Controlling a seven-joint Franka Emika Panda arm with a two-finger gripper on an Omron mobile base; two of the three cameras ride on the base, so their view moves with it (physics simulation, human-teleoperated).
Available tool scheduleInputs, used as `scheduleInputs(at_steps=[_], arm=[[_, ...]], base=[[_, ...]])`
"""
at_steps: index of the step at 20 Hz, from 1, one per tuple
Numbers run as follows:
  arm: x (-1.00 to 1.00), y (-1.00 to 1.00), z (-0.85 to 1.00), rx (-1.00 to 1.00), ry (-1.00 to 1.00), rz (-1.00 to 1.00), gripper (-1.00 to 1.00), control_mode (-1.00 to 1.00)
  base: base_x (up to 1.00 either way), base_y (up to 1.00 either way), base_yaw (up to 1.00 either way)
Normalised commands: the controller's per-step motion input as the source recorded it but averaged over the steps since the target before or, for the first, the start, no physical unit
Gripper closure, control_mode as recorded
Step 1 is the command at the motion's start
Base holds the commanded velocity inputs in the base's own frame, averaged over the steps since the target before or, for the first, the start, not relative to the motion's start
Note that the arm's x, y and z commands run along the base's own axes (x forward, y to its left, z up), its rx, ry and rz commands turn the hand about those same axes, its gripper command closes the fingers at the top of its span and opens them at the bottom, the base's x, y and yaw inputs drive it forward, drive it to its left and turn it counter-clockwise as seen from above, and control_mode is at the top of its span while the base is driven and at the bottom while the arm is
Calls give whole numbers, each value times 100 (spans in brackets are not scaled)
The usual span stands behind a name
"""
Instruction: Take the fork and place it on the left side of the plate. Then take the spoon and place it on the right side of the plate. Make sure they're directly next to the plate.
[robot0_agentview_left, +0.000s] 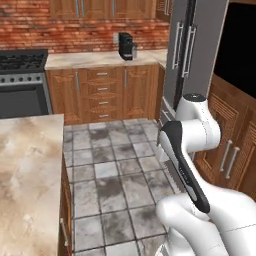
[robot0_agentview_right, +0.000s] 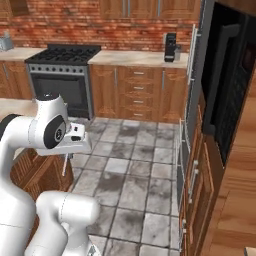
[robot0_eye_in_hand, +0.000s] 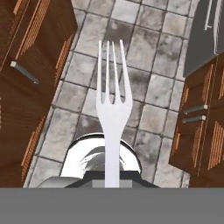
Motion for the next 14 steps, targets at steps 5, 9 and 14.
scheduleInputs(at_steps=[5,9,14], arm=[[0,0,0,0,0,0,100,100],[0,0,0,0,0,0,100,100],[0,0,0,0,0,0,100,100]], base=[[-100,18,1],[-100,21,2],[-100,25,2]])
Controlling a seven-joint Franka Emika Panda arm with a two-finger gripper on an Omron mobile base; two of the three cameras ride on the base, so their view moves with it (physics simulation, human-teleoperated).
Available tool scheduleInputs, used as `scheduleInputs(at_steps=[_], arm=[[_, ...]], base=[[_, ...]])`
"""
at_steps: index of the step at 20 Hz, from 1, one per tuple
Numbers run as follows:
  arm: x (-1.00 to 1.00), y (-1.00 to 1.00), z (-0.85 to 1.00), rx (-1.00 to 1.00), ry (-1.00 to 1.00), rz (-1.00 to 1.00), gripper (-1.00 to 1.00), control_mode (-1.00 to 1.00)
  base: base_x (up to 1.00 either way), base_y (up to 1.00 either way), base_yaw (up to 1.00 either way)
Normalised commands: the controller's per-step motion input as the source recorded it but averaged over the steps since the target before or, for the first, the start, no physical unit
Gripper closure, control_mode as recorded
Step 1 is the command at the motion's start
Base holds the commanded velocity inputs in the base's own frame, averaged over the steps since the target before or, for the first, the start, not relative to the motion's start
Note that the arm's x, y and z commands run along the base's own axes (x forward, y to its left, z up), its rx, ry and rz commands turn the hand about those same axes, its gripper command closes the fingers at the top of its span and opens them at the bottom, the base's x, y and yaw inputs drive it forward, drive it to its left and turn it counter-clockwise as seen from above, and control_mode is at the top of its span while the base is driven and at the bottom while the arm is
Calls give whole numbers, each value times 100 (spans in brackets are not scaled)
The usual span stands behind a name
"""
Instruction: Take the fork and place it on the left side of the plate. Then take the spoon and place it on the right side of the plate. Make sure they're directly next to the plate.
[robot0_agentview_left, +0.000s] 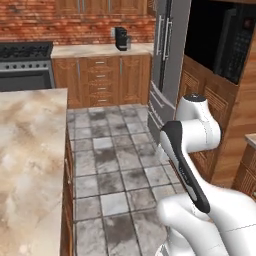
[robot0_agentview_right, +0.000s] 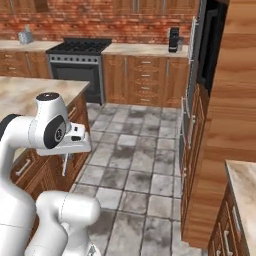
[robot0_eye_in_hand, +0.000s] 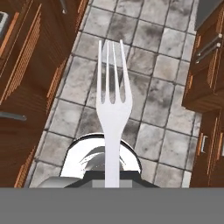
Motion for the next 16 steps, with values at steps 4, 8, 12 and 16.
scheduleInputs(at_steps=[4,8,12,16], arm=[[0,0,0,0,0,0,100,100],[0,0,0,0,0,0,100,100],[0,0,0,0,0,0,100,100],[0,0,0,0,0,0,100,100]], base=[[-100,28,2],[-100,26,3],[-100,25,3],[-100,24,3]])
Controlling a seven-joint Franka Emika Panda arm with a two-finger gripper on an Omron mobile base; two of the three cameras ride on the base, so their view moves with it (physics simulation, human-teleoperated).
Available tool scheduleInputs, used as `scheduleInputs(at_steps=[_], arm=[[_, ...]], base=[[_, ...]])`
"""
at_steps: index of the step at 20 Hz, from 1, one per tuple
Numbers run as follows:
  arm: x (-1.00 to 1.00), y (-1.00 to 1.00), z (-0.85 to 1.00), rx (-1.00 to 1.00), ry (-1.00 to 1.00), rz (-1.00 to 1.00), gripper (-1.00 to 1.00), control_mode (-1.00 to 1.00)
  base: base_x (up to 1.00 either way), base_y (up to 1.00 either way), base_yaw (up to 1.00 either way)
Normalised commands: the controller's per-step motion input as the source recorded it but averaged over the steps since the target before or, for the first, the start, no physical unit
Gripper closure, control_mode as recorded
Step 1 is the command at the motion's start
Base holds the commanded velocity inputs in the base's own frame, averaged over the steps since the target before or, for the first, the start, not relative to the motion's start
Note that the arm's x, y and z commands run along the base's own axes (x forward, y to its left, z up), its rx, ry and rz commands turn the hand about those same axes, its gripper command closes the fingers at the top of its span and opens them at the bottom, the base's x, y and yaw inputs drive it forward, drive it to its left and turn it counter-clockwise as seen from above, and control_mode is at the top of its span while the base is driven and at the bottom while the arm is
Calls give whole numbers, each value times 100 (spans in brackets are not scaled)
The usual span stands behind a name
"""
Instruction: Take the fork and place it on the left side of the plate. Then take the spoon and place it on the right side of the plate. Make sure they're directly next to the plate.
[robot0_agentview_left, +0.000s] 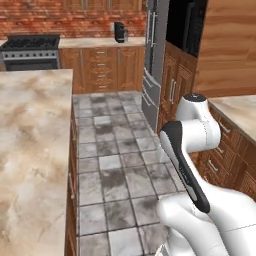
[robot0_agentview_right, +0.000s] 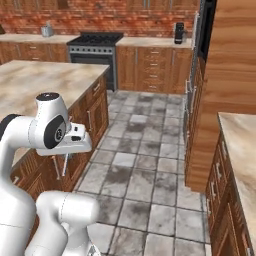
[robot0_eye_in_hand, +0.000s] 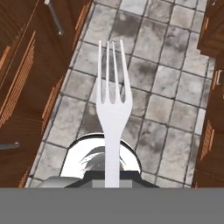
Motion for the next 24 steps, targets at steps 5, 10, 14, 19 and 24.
scheduleInputs(at_steps=[5,10,14,19,24], arm=[[0,0,0,0,0,0,100,100],[0,0,0,0,0,0,100,100],[0,0,0,0,0,0,100,100],[0,0,0,0,0,0,100,100],[0,0,0,0,0,0,100,100]], base=[[-100,24,3],[-100,24,4],[-100,17,4],[-100,19,4],[-100,20,4]])
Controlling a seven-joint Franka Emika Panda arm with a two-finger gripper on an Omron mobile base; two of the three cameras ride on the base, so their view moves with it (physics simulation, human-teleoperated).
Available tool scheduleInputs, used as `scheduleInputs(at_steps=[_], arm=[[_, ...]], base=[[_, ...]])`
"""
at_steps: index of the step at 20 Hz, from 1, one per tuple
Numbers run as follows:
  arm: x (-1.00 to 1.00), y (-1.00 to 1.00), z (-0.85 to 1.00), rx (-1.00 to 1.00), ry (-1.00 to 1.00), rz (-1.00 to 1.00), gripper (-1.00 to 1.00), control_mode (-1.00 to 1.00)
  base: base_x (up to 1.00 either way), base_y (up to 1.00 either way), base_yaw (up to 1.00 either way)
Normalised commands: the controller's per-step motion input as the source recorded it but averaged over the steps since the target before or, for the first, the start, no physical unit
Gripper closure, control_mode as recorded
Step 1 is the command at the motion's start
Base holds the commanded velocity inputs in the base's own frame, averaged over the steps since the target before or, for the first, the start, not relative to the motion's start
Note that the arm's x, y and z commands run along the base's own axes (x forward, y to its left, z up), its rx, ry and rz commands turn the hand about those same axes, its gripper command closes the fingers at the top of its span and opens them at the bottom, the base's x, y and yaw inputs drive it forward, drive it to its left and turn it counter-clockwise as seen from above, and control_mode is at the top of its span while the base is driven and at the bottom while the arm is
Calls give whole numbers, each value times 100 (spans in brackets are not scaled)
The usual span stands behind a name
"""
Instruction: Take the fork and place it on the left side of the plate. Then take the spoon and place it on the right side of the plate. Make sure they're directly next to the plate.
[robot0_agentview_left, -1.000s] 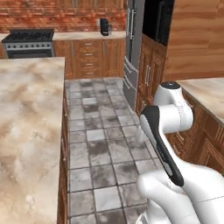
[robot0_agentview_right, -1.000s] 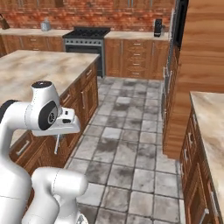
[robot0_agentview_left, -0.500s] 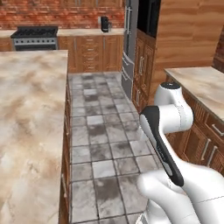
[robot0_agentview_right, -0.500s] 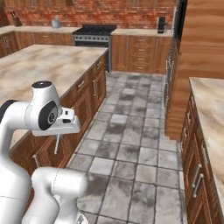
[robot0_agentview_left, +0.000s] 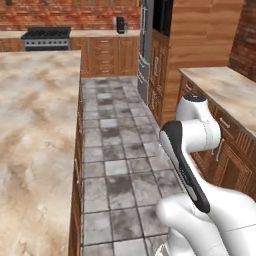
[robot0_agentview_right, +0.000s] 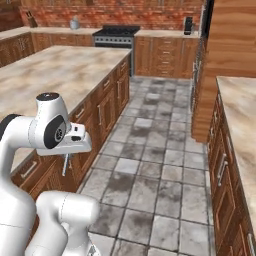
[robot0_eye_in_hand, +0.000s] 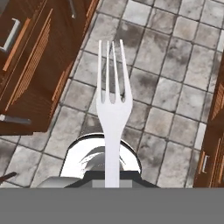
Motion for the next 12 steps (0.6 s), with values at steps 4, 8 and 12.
scheduleInputs(at_steps=[4,8,12], arm=[[0,0,0,0,0,0,100,100],[0,0,0,0,0,0,100,100],[0,0,0,0,0,0,100,100]], base=[[-100,23,3],[-100,24,3],[-100,25,3]])
